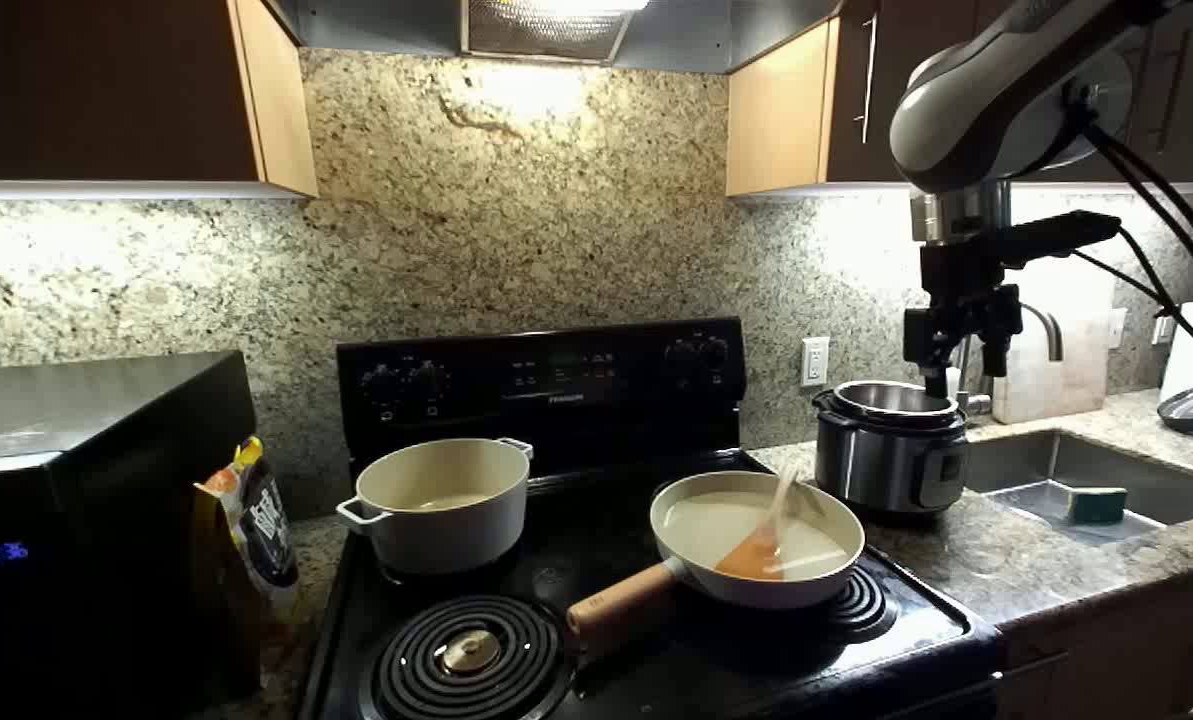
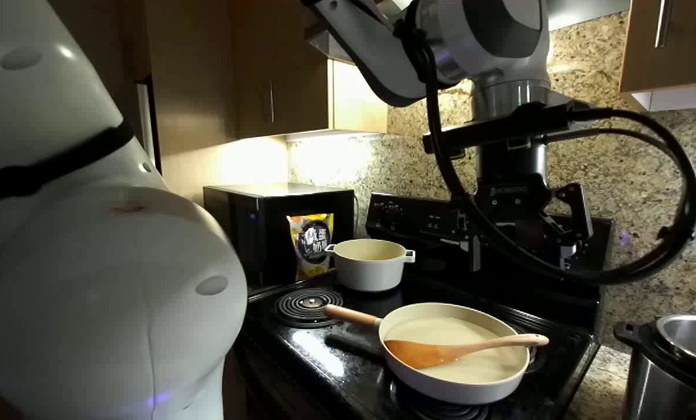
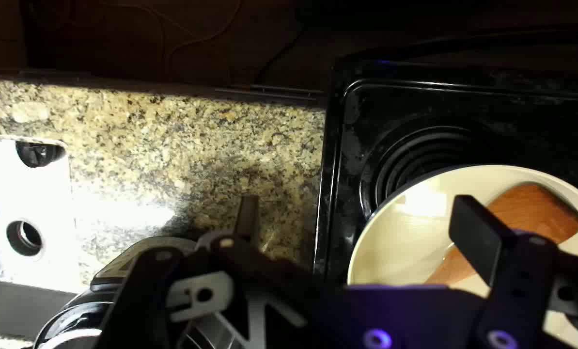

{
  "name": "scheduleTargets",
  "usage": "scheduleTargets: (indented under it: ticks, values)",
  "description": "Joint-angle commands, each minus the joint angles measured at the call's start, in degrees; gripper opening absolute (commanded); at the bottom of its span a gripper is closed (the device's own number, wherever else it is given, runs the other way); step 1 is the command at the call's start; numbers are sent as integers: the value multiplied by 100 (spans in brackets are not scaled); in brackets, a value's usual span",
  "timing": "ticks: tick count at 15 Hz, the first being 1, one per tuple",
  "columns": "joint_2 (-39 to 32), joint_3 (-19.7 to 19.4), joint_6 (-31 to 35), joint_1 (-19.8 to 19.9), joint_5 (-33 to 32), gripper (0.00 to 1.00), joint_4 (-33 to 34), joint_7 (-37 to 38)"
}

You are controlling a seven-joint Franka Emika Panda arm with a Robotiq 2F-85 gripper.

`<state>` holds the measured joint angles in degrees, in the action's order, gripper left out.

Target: Use the spatula to stir the water

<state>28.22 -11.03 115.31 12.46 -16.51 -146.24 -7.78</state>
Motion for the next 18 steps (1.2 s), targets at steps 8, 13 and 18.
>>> scheduleTargets:
  ticks: [8,13,18]
  values:
    - [0,-1,-11,-4,1,100,7,1]
    - [-374,-182,105,67,579,100,387,481]
    - [-1112,-573,669,-4,1830,100,976,689]
